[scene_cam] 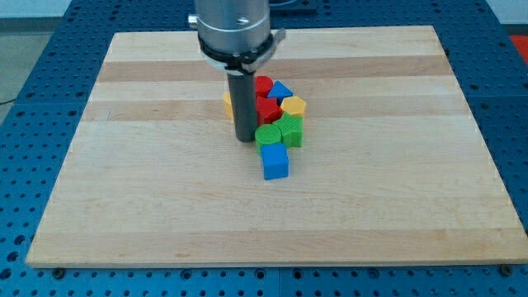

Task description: Push the blue towards the bottom right

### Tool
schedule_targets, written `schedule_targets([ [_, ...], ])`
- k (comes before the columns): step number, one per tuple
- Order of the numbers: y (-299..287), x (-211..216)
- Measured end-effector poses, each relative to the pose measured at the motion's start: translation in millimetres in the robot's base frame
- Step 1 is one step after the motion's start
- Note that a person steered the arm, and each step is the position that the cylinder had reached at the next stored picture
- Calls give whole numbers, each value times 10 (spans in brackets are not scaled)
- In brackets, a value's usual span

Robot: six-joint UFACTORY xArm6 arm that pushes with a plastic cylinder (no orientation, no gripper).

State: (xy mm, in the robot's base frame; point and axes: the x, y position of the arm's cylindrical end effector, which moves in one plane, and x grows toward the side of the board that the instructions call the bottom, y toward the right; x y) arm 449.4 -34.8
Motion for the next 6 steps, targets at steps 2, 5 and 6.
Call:
schedule_targets([
  [2, 172, 524],
  [5, 1203, 677],
  [6, 1609, 765],
])
